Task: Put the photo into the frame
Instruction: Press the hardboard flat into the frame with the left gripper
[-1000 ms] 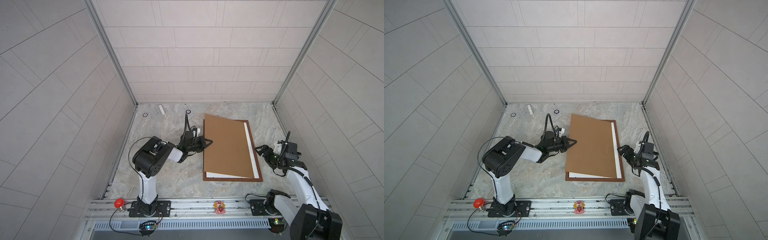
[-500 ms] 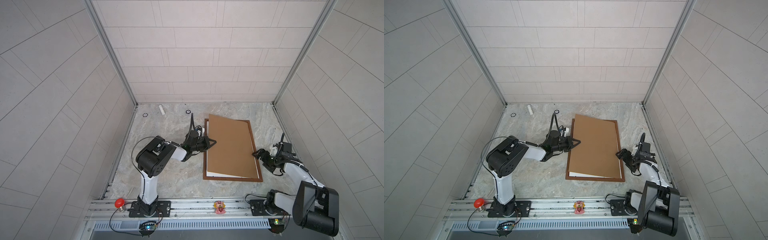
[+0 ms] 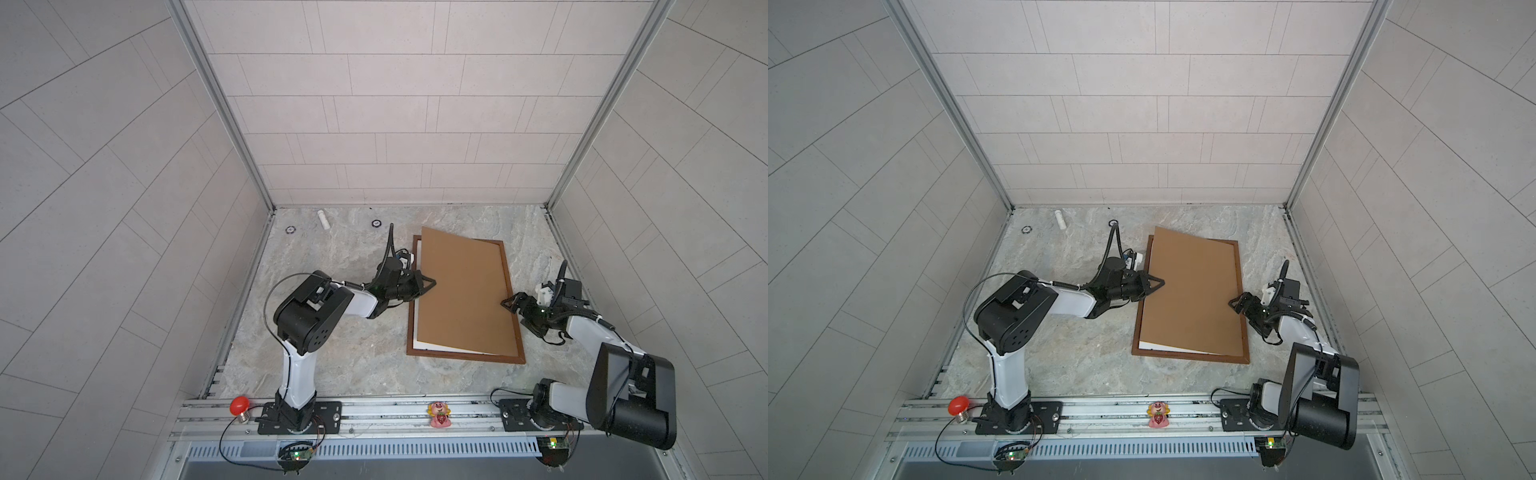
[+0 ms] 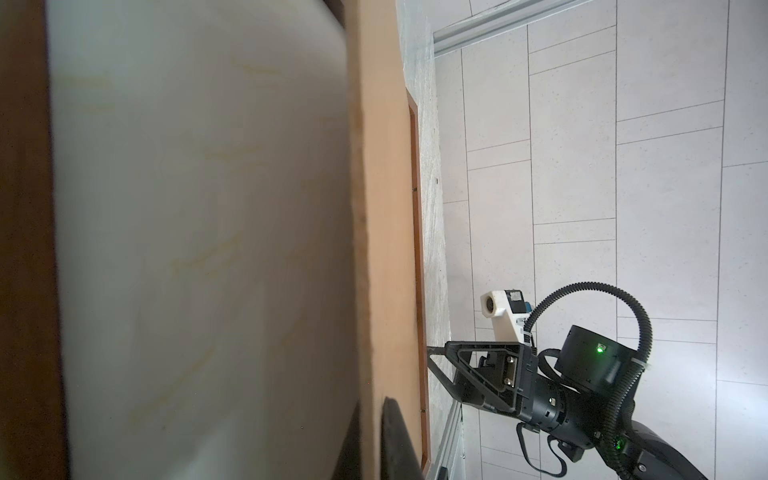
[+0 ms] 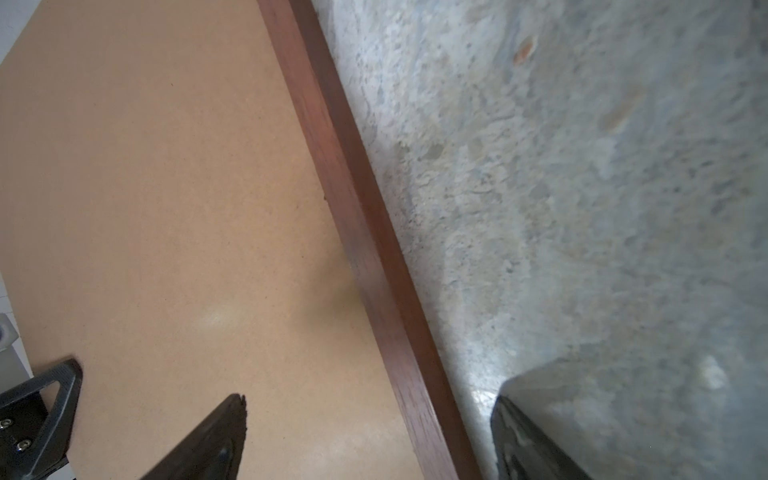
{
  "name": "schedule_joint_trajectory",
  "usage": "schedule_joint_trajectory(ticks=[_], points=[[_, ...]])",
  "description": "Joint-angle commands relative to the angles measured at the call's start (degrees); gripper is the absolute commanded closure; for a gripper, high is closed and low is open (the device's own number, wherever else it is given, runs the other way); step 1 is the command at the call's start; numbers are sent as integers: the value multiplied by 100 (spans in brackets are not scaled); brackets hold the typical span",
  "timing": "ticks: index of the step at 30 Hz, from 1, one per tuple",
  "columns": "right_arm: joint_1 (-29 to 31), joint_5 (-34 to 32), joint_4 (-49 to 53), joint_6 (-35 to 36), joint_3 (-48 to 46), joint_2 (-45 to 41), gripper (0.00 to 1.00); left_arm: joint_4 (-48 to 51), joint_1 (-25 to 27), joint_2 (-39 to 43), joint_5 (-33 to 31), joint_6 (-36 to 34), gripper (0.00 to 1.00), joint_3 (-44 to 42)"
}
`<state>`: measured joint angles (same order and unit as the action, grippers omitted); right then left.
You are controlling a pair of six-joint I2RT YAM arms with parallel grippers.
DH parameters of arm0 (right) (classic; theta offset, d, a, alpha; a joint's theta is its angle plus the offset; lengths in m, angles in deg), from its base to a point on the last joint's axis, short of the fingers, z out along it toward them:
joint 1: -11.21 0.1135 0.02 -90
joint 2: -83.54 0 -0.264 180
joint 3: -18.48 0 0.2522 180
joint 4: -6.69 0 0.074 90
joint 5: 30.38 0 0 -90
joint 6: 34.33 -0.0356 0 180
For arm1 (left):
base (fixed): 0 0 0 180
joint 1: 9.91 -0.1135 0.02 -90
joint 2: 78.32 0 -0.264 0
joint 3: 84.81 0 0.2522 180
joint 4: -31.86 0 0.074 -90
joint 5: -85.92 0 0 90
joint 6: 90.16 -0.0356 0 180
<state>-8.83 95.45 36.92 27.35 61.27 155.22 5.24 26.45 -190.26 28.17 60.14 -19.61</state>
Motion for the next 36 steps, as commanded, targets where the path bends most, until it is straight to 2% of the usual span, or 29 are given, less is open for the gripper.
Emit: schedule_joint_trajectory(ticks=[1,5,12,21,24,27,35,36], points=[[9,11,198,97,-93,96,13,1615,179,-214,-362,-1262,95,87],[13,33,175,107,-101,135,13,2331,178,-196,-414,-1608,92,343],[10,88,172,116,-98,123,14,2755,179,-231,-465,-1810,84,523],[8,123,173,134,-124,74,14,3340,187,-311,-723,-1846,79,774],[13,151,164,133,-128,63,14,3403,195,-316,-805,-1846,71,793],[14,158,170,138,-123,53,14,3508,213,-319,-858,-1846,58,828],[8,180,171,116,-107,29,14,3908,214,-183,-935,-2126,54,986],[15,182,172,116,-101,13,14,3988,207,-160,-974,-2149,50,1010]])
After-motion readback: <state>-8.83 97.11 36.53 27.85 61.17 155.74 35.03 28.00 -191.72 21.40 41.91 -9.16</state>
